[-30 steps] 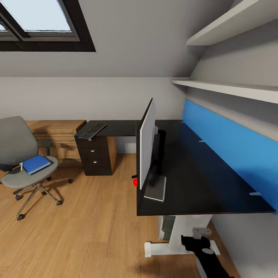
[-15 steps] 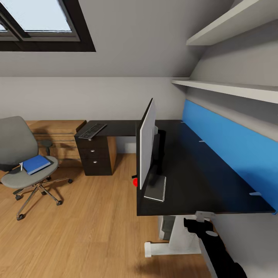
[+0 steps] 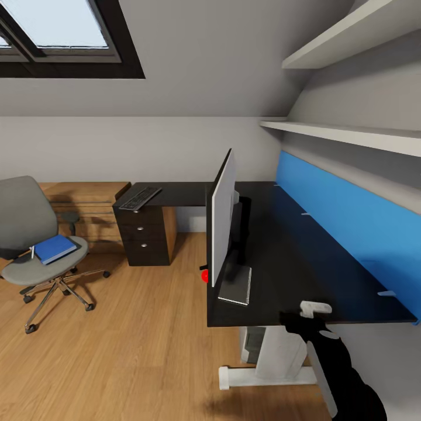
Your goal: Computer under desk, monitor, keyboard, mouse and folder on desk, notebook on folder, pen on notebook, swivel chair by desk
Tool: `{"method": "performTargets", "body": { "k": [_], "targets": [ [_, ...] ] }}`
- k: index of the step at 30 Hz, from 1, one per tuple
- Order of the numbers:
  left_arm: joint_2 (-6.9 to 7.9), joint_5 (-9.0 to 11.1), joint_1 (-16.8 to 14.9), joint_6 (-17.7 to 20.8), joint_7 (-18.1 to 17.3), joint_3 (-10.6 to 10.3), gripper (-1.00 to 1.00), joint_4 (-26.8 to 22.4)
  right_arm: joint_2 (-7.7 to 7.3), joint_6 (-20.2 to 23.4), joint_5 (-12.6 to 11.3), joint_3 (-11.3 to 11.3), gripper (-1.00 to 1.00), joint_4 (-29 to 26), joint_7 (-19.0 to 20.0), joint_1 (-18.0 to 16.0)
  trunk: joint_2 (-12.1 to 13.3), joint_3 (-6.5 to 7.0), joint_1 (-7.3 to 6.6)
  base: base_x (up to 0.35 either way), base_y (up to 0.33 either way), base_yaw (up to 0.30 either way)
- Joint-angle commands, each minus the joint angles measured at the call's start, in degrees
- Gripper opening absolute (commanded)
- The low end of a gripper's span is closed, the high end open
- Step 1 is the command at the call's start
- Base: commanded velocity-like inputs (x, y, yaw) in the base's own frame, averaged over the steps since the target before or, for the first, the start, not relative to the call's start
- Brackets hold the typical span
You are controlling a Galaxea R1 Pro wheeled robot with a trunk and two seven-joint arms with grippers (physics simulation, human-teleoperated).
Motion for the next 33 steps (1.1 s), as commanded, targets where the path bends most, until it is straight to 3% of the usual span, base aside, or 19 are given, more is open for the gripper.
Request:
{"method": "performTargets", "body": {
  "k": [1,16,24,33],
  "targets": [
    [0.00,0.0,0.0,-0.2,0.3,-0.2,1.00,0.0,0.04,0.5,-0.2,0.0,1.00,-0.6,-0.2,0.0,0.0,-0.06,0.00,0.000,0.000,0.000],
    [0.04,0.1,0.0,-0.2,0.3,-0.1,1.00,0.0,0.12,0.8,-0.4,0.0,1.00,-5.6,0.0,0.0,0.0,-0.06,0.00,0.000,0.000,0.000],
    [0.08,0.1,0.0,-0.2,0.3,-0.1,1.00,0.0,0.14,-6.6,-0.5,0.1,1.00,-4.4,0.2,0.0,0.0,-0.06,0.00,0.000,0.000,0.000],
    [0.09,0.0,0.0,-0.2,0.3,-0.1,1.00,0.0,0.13,-17.2,-0.4,0.2,1.00,1.0,1.7,0.0,0.0,-0.06,0.00,0.112,0.000,0.000]
  ]
}}
